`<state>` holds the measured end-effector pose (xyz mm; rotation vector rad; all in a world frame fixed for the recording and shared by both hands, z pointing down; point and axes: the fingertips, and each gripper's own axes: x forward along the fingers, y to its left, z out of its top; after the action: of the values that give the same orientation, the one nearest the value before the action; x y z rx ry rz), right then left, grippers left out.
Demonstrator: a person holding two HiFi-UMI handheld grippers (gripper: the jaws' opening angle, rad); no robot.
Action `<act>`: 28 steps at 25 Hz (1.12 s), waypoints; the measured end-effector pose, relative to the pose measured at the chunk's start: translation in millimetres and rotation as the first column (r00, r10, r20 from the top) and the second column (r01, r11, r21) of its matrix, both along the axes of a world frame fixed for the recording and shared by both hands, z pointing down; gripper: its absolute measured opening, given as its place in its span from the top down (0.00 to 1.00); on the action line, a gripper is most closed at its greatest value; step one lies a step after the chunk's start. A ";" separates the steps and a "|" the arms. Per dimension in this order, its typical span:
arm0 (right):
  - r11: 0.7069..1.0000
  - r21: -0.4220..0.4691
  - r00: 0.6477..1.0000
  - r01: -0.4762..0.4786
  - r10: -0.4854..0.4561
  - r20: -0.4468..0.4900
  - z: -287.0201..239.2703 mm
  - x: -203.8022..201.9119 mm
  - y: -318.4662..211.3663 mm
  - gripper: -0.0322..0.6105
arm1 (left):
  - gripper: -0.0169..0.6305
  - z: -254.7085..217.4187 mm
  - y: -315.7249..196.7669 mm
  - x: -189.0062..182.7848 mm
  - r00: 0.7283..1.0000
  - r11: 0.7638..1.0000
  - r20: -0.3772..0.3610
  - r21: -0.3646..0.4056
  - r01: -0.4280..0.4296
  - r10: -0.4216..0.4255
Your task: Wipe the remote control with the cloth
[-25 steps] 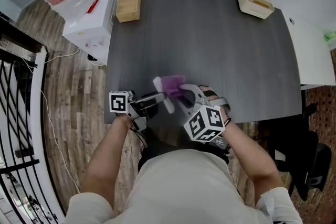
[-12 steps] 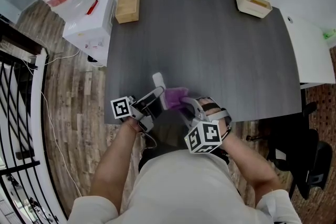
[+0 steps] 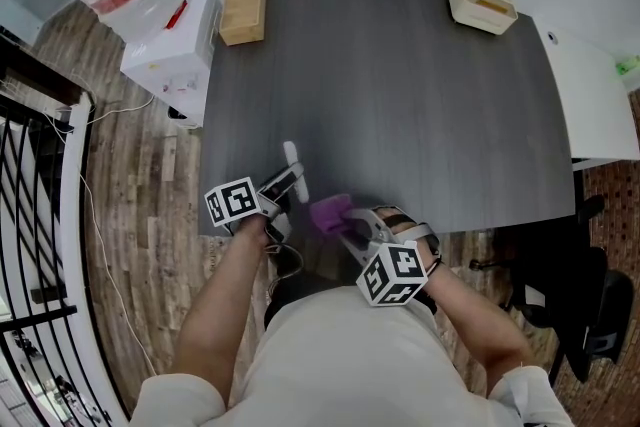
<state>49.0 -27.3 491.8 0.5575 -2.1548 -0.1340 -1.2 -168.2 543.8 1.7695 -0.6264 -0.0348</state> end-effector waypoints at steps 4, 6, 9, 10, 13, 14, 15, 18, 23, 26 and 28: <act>0.992 -0.032 0.992 -0.124 0.125 0.035 2.0 28.2 -9.2 0.81 | 0.63 34.6 -11.6 -33.5 0.874 0.997 0.482 0.007 -0.071 0.059; 0.978 -0.048 0.977 -0.205 0.207 0.056 1.7 46.9 -15.9 0.81 | 0.63 44.0 -20.3 -50.1 0.804 0.998 0.593 -0.007 -0.057 0.050; 0.942 -0.069 0.939 -0.330 0.335 0.076 1.2 81.2 -25.2 0.81 | 0.63 53.1 -29.8 -66.0 0.730 0.999 0.682 -0.027 -0.024 0.036; 0.927 -0.073 0.924 -0.369 0.374 0.079 1.3 94.3 -28.1 0.81 | 0.63 55.8 -32.0 -69.0 0.703 0.999 0.710 -0.032 -0.018 0.035; 0.875 -0.091 0.871 -0.476 0.483 0.087 2.1 132.9 -35.0 0.81 | 0.63 62.9 -36.4 -72.9 0.615 0.999 0.787 -0.041 -0.019 0.044; 0.858 -0.100 0.853 -0.505 0.513 0.092 2.1 144.0 -36.2 0.81 | 0.63 65.5 -36.9 -73.0 0.588 0.999 0.807 -0.045 -0.023 0.050; 0.842 -0.108 0.837 -0.529 0.538 0.098 2.1 153.7 -36.7 0.81 | 0.63 68.3 -36.9 -73.0 0.566 0.998 0.823 -0.051 -0.024 0.055; 0.813 -0.116 0.807 -0.571 0.582 0.104 3.0 174.7 -35.9 0.81 | 0.63 76.8 -35.3 -73.7 0.533 0.997 0.844 -0.073 0.002 0.061; 0.797 -0.131 0.791 -0.590 0.603 0.106 11.4 185.2 -31.0 0.81 | 0.63 84.7 -29.7 -68.5 0.532 0.995 0.843 -0.099 0.012 0.077; 0.799 -0.141 0.792 -0.585 0.600 0.111 15.3 185.5 -29.7 0.81 | 0.63 83.6 -28.8 -64.5 0.542 0.996 0.836 -0.091 -0.014 0.084; 0.799 -0.147 0.793 -0.582 0.599 0.116 17.4 185.7 -30.5 0.81 | 0.62 81.5 -28.6 -60.3 0.558 0.996 0.825 -0.083 -0.029 0.085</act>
<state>234.7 -57.8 509.3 1.1879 -2.0137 0.3818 -61.4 -196.8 625.4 1.6776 -1.2302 0.9289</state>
